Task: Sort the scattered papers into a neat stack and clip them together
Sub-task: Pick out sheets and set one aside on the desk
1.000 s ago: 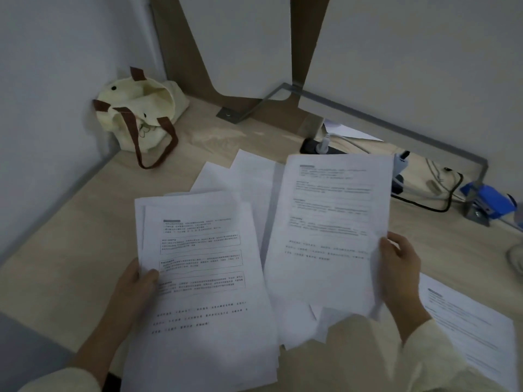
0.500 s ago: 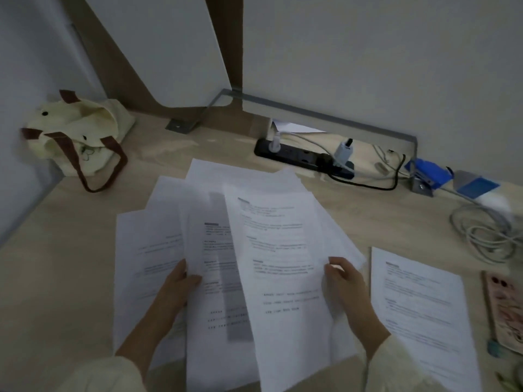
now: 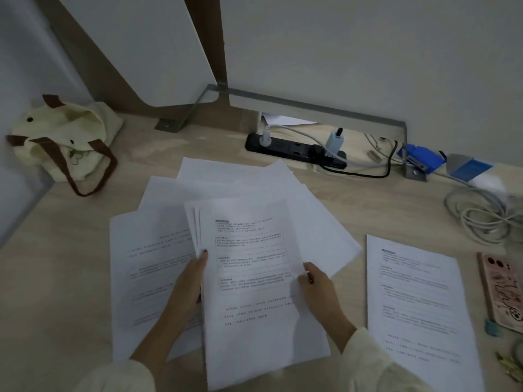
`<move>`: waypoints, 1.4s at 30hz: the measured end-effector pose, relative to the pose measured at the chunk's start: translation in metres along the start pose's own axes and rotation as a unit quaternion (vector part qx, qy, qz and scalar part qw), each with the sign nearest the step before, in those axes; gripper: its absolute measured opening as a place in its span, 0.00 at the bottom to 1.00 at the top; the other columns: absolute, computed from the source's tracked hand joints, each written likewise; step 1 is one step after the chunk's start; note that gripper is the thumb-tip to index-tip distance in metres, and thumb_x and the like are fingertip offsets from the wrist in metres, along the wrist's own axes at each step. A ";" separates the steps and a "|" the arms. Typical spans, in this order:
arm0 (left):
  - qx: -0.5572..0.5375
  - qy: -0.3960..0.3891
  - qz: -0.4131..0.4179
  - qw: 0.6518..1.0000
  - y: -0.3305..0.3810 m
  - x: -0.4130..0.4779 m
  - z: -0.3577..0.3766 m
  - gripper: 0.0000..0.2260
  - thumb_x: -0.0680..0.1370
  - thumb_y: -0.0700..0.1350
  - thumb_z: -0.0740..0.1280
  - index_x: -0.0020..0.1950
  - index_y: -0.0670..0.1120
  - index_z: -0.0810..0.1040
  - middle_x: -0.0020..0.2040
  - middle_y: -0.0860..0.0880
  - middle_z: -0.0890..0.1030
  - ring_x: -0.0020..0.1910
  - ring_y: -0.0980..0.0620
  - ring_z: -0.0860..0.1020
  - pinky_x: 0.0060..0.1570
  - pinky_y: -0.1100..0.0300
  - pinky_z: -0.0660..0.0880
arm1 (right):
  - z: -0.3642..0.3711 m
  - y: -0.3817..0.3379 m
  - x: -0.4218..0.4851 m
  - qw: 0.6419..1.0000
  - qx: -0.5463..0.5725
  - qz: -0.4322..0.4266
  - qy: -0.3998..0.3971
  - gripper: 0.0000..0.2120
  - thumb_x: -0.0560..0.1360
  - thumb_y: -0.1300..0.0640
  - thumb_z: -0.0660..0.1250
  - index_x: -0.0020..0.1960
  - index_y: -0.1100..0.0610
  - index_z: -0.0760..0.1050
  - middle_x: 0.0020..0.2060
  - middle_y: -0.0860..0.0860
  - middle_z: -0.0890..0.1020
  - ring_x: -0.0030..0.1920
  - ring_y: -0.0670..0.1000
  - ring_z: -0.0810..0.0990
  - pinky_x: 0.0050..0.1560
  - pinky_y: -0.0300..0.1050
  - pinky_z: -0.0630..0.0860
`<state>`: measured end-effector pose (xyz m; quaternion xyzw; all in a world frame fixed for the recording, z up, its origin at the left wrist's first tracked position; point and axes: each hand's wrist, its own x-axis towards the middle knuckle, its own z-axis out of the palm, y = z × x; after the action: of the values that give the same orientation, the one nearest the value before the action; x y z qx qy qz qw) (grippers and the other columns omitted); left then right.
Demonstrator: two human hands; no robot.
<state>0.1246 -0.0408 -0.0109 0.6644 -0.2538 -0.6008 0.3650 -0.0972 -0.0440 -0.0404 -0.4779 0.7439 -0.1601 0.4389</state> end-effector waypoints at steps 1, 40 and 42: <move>0.033 -0.015 0.018 0.999 -0.002 -0.002 0.000 0.13 0.79 0.45 0.61 0.64 0.51 0.68 0.59 0.49 0.77 0.54 0.50 0.76 0.58 0.53 0.73 | 0.000 0.000 0.000 1.000 -0.005 -0.007 -0.001 0.10 0.77 0.64 0.54 0.50 0.58 0.74 0.41 0.55 0.80 0.40 0.53 0.77 0.40 0.43 0.72; 0.080 0.030 0.218 0.972 0.032 -0.033 0.020 0.17 0.77 0.37 0.62 0.64 0.51 0.69 0.55 0.56 0.78 0.54 0.61 0.75 0.57 0.59 0.72 | -0.049 -0.047 -0.039 0.950 0.293 -0.108 -0.009 0.13 0.78 0.64 0.57 0.58 0.50 0.73 0.51 0.42 0.80 0.47 0.34 0.78 0.42 0.26 0.74; 0.093 0.031 0.224 0.970 0.034 -0.035 0.024 0.16 0.77 0.38 0.62 0.63 0.52 0.69 0.53 0.60 0.77 0.52 0.65 0.74 0.53 0.64 0.72 | -0.055 -0.045 -0.039 0.951 0.286 -0.116 0.008 0.13 0.78 0.63 0.58 0.57 0.51 0.75 0.51 0.41 0.81 0.47 0.34 0.79 0.45 0.29 0.75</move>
<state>0.0990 -0.0389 0.0369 0.6397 -0.4399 -0.4568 0.4343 -0.1102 -0.0426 0.0398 -0.4140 0.6099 -0.4193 0.5299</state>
